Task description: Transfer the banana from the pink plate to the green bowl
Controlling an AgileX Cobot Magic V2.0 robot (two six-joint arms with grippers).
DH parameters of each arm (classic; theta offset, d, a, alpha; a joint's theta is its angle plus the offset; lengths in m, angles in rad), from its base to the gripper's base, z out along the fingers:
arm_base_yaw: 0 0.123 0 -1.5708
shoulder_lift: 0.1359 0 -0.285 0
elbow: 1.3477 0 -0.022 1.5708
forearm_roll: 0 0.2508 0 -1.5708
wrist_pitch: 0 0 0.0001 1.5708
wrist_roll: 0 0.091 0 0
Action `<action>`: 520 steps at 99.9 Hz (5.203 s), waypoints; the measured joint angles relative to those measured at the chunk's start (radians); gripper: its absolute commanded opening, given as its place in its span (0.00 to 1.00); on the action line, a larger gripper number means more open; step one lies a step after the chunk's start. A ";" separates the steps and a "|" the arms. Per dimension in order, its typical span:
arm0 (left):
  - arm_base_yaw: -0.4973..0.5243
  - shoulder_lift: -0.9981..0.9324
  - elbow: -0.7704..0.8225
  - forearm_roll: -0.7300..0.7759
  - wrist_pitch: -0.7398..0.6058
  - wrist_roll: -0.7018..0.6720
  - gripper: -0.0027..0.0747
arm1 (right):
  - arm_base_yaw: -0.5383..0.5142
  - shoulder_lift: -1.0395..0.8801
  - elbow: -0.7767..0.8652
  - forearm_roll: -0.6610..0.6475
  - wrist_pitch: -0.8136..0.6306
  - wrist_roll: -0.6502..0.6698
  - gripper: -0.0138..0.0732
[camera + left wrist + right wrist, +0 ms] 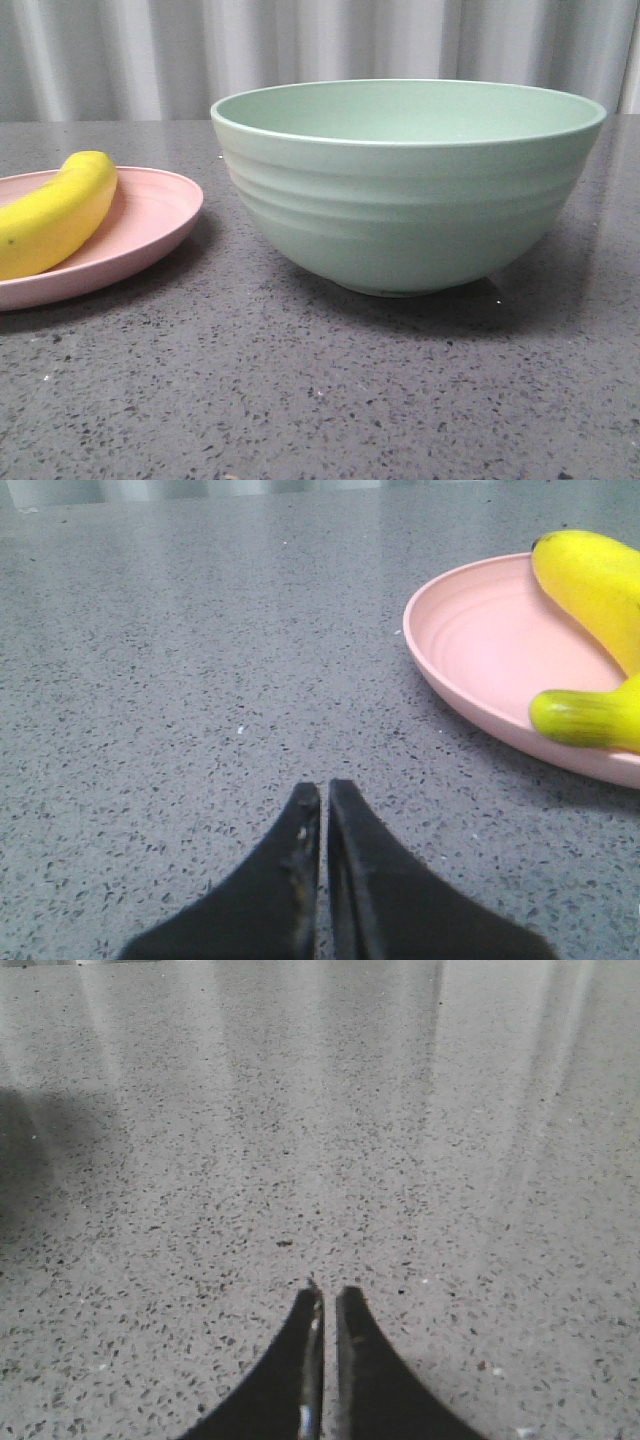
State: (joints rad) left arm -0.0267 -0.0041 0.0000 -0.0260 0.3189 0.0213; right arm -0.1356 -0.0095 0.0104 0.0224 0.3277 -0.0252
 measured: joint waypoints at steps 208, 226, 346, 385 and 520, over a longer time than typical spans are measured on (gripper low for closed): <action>0.000 0.000 0.000 0.073 -0.118 -0.002 0.01 | 0.000 -0.002 0.000 -0.083 -0.237 0.000 0.10; 0.000 0.000 0.000 0.056 -0.131 -0.002 0.01 | 0.000 -0.002 0.000 -0.083 -0.237 0.000 0.10; 0.000 0.377 -0.234 -0.026 -0.376 -0.002 0.48 | 0.000 0.360 -0.328 0.041 0.080 0.000 0.10; 0.000 0.506 -0.318 -0.028 -0.319 -0.002 0.57 | 0.000 0.360 -0.328 0.044 0.063 0.000 0.10; -0.432 1.229 -0.784 -0.150 0.275 -0.004 0.56 | 0.000 0.360 -0.328 0.044 0.050 0.000 0.10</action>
State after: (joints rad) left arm -0.4587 1.2250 -0.7840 -0.1763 0.5937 0.0175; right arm -0.1356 0.3501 -0.3180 0.0662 0.3778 -0.0252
